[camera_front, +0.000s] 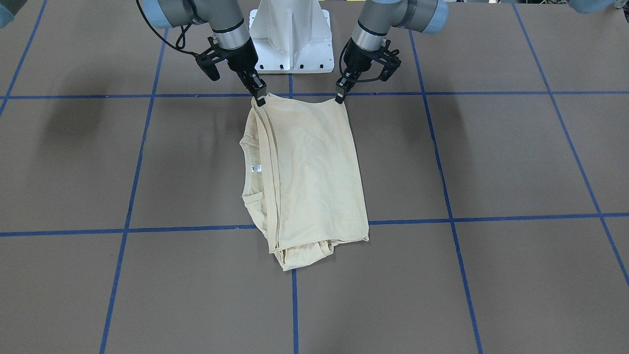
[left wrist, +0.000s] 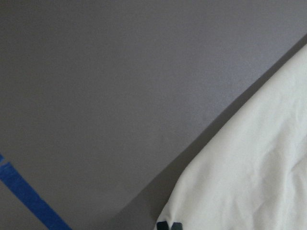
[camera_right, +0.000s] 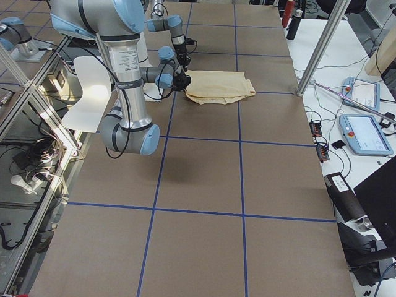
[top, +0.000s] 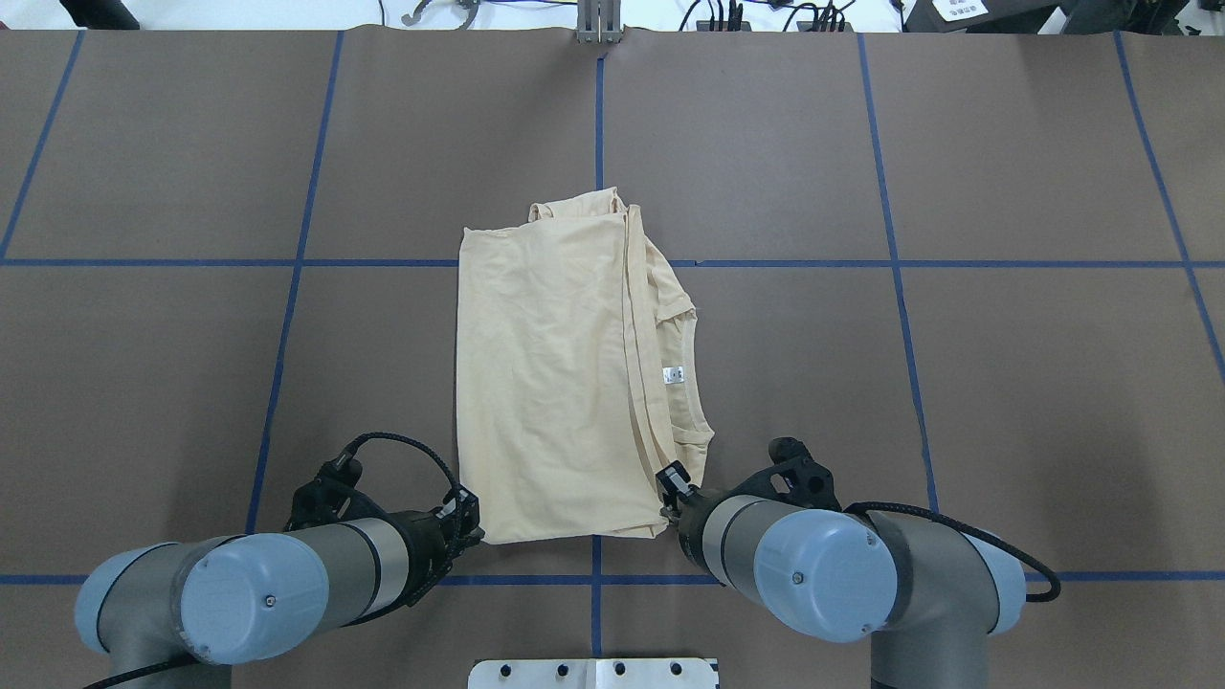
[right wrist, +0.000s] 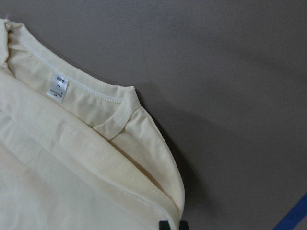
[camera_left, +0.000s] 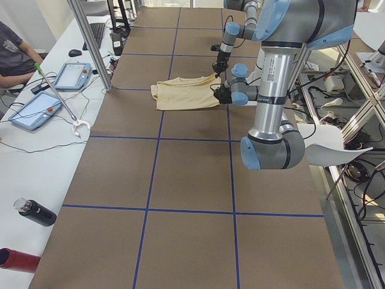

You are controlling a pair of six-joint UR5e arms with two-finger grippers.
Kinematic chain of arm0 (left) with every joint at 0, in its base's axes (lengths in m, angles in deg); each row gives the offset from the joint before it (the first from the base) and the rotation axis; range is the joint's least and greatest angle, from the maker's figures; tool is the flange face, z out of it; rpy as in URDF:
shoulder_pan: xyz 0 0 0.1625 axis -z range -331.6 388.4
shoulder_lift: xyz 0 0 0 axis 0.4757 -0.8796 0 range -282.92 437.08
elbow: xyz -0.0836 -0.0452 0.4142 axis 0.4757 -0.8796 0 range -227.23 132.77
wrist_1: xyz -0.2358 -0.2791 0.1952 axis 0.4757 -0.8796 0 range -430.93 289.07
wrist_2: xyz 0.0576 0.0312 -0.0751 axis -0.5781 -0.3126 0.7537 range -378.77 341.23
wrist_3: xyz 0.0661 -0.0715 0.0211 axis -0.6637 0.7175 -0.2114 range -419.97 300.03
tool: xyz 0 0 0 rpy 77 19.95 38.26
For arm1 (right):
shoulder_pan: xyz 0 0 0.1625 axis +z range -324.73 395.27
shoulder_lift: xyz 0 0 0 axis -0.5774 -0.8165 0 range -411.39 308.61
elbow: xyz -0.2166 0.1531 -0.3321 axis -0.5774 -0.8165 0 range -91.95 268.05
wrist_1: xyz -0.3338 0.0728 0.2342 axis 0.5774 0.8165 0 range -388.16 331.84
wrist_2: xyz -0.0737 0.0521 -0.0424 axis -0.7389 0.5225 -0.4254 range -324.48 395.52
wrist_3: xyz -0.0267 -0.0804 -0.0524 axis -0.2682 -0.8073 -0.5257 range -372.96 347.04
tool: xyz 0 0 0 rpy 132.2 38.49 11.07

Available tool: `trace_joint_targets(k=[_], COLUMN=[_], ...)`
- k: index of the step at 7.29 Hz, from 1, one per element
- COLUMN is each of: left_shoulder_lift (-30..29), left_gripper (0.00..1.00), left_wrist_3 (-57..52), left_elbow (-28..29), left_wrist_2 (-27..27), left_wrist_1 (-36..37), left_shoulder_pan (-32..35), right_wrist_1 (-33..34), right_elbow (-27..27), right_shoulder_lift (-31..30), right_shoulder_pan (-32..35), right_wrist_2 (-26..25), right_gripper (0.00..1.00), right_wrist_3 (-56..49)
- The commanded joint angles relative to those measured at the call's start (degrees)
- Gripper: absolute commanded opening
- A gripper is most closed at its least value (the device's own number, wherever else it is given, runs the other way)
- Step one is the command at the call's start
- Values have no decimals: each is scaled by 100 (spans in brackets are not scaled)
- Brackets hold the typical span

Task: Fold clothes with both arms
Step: 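Grasp both near corners of the shirt with both grippers, then lift the near edge with both grippers and fold it over the far edge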

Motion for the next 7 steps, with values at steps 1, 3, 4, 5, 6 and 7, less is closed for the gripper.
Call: trace_joint_targets(k=[1, 3, 4, 5, 6, 7], left_shoulder_lift=[16, -36, -46, -115, -168, -491], left_gripper=[0, 0, 0, 0, 0, 0], left_wrist_3=[-8, -26, -147, -819, -1208, -1804], left_elbow=[-426, -901, -981, -1138, -931, -459], left_wrist_2=[191, 201, 340, 376, 385, 490], left_wrist_1=[23, 433, 732, 769, 761, 717], left_shoulder_pan=[-137, -200, -113, 218, 700, 1332], right_wrist_1=[0, 52, 462, 918, 1106, 1099], right_elbow=[557, 1015, 1113, 783, 380, -7], right_shoulder_lift=[-494, -673, -525, -27, 447, 731], right_shoulder_pan=[-271, -274, 101, 662, 1259, 1700], right_wrist_2=[-24, -16, 167, 726, 1227, 1337], right_gripper=[0, 0, 0, 0, 0, 0], right_wrist_3=[59, 77, -1, -184, -795, -1202])
